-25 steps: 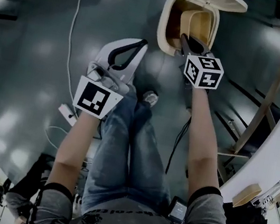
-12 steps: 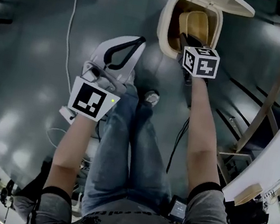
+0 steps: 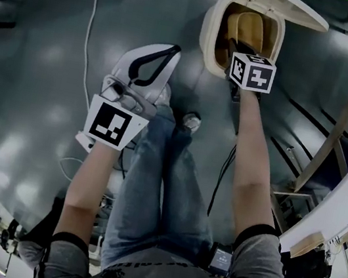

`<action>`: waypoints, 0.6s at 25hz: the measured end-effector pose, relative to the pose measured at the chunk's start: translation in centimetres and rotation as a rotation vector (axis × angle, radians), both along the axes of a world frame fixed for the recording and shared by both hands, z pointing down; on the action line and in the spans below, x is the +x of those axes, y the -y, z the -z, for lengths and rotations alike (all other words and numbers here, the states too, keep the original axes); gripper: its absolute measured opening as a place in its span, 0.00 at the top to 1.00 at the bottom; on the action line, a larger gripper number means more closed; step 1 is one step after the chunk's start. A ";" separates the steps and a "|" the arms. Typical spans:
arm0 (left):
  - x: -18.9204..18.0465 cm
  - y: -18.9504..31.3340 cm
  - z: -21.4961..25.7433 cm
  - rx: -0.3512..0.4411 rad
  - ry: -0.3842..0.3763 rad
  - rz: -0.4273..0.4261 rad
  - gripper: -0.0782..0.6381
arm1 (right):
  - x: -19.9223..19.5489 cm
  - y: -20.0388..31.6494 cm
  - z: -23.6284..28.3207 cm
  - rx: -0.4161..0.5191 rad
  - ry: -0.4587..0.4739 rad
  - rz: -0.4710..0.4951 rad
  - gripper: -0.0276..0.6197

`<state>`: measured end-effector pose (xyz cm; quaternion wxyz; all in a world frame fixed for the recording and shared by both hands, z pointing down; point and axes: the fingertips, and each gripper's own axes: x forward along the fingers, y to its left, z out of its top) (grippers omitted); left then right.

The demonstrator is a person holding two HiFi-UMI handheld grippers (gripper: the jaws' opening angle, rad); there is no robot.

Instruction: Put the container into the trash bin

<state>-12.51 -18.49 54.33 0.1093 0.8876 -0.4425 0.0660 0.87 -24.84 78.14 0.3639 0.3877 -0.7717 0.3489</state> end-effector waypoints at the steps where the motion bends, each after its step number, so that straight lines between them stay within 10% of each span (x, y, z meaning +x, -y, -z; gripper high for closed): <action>1: -0.1 0.1 -0.1 0.001 0.000 0.000 0.88 | 0.1 0.1 -0.3 -0.007 -0.001 -0.009 0.94; 15: -1.0 0.3 -2.3 -0.020 0.036 -0.031 0.88 | -0.5 1.0 -3.5 -0.091 -0.009 -0.035 0.93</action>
